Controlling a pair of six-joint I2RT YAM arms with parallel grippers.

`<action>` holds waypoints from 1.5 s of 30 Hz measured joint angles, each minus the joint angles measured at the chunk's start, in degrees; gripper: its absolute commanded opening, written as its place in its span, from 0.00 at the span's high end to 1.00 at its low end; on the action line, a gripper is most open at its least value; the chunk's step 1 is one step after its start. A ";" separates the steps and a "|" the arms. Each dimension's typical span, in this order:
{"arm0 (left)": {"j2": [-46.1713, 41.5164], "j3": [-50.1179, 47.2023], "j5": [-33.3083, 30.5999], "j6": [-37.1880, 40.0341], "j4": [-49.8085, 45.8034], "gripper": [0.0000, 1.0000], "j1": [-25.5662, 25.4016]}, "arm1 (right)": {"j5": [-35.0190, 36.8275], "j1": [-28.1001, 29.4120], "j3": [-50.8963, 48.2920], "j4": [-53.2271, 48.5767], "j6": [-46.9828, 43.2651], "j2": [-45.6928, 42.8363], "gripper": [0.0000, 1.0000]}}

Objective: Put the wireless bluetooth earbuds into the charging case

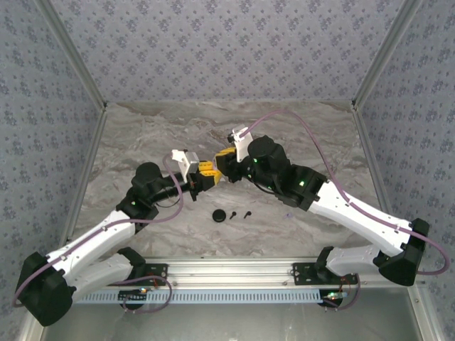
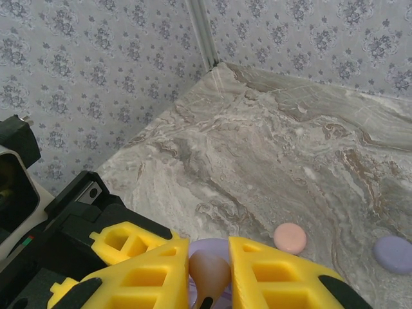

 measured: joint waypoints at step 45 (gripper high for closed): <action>1.90 0.13 -0.02 -2.19 0.48 1.00 -0.04 | 2.32 0.26 -1.81 0.37 -2.10 -0.04 0.76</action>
